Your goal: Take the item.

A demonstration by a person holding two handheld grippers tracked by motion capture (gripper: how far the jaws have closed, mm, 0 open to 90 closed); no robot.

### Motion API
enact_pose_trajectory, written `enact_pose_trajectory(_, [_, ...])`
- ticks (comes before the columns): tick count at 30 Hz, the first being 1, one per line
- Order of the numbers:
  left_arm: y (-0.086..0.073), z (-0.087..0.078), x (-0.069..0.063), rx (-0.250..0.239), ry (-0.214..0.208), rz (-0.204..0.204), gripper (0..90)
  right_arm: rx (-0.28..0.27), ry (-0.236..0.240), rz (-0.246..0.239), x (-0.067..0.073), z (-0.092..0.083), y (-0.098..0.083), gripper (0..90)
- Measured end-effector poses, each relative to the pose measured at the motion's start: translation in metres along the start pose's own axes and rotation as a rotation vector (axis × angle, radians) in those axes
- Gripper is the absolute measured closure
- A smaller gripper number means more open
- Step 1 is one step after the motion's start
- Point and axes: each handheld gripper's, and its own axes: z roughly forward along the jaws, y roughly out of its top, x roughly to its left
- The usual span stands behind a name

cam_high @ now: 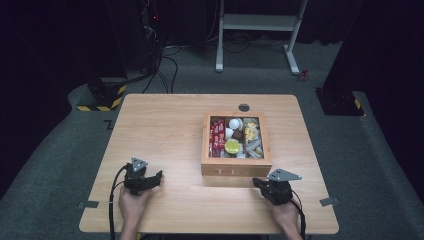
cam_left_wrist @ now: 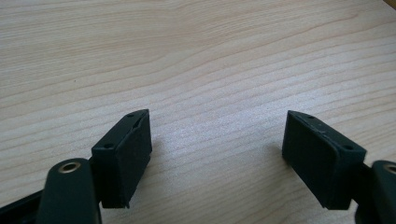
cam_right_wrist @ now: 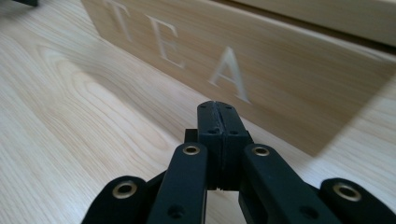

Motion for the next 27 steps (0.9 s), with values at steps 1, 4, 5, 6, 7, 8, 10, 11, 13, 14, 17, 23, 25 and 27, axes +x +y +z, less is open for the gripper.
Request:
enact_pose_trajectory(1, [0.0,0.0,0.0,0.0,0.0,0.0,24.4,-0.002,0.007,-0.003,0.002,0.002,0.002,89.8])
enact_pose_trajectory(4, [0.0,0.0,0.0,-0.001,0.001,-0.001,24.5,-0.018,0.028,0.0,0.004,0.008,0.008,89.9])
enact_pose_trajectory(5, [0.0,0.0,0.0,-0.001,0.001,-0.001,24.5,-0.018,0.032,0.006,0.006,0.01,0.01,89.9])
enact_pose_trajectory(6, [0.0,0.0,0.0,-0.001,0.001,-0.001,24.6,-0.019,0.036,0.003,0.007,0.012,0.012,89.9])
enact_pose_trajectory(7, [0.0,0.0,0.0,-0.001,0.001,-0.001,24.6,-0.019,0.039,-0.001,0.007,0.013,0.013,89.9])
enact_pose_trajectory(8, [0.0,0.0,0.0,-0.001,0.001,-0.001,24.7,-0.021,0.041,-0.004,0.008,0.014,0.014,90.0])
enact_pose_trajectory(10, [0.0,0.0,0.0,-0.001,0.001,-0.001,24.7,-0.02,0.041,0.002,0.008,0.014,0.015,89.9])
enact_pose_trajectory(11, [0.0,0.0,0.0,-0.001,0.001,-0.002,24.7,-0.027,0.041,0.009,0.006,0.015,0.018,90.0])
enact_pose_trajectory(13, [0.0,0.0,0.0,-0.002,0.001,-0.002,24.7,-0.032,0.04,0.02,0.005,0.015,0.019,90.0])
enact_pose_trajectory(14, [0.0,0.0,0.0,-0.002,0.001,-0.002,24.7,-0.032,0.04,0.02,0.005,0.015,0.019,90.0])
enact_pose_trajectory(17, [0.0,0.0,0.0,-0.001,0.002,-0.002,24.7,-0.038,0.044,0.029,0.003,0.016,0.023,90.0])
enact_pose_trajectory(23, [0.0,0.0,0.0,-0.001,0.001,-0.001,24.7,-0.04,0.046,0.039,0.003,0.015,0.029,90.0])
enact_pose_trajectory(25, [0.0,0.0,0.0,0.0,0.001,-0.001,24.7,-0.04,0.046,0.044,0.003,0.015,0.029,90.0])
enact_pose_trajectory(27, [0.0,0.0,0.0,-0.001,0.002,-0.001,24.7,-0.043,0.051,0.049,0.002,0.015,0.029,90.0])
